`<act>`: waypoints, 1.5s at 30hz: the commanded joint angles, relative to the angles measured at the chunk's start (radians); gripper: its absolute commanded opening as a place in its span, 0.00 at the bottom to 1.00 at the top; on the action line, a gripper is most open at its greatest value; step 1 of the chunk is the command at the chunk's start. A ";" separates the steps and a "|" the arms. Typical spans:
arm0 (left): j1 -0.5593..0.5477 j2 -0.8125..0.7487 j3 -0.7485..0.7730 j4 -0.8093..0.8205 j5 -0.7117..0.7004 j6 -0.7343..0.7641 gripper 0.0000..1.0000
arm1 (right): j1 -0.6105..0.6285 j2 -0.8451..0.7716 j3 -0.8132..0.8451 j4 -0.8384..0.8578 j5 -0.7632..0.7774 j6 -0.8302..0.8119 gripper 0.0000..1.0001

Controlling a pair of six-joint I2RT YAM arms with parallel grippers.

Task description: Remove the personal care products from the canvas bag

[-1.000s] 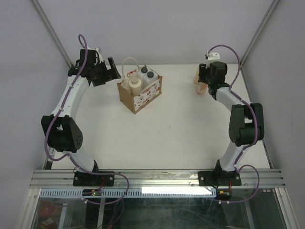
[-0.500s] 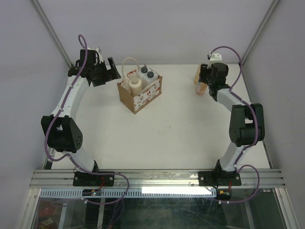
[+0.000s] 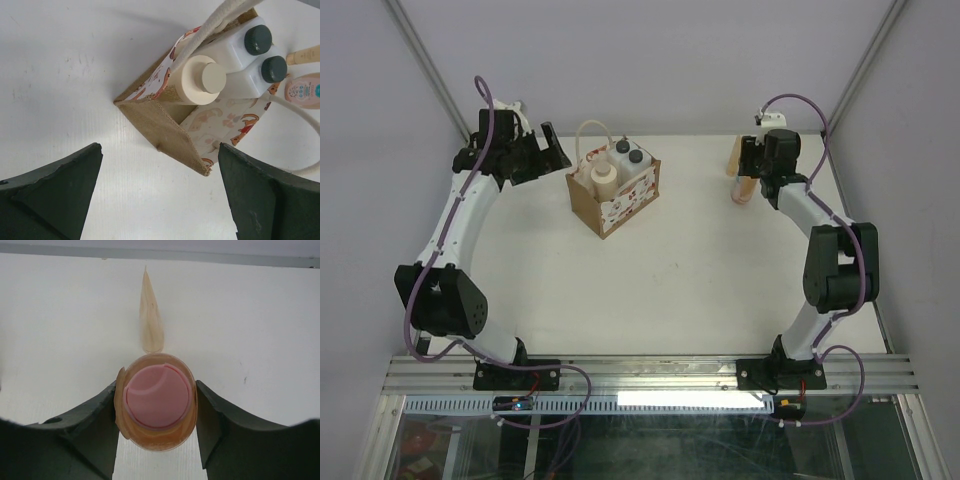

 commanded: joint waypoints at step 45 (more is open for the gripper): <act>-0.084 -0.300 -0.192 0.040 0.035 -0.183 0.99 | 0.469 -0.050 0.564 -0.593 -0.195 0.221 0.90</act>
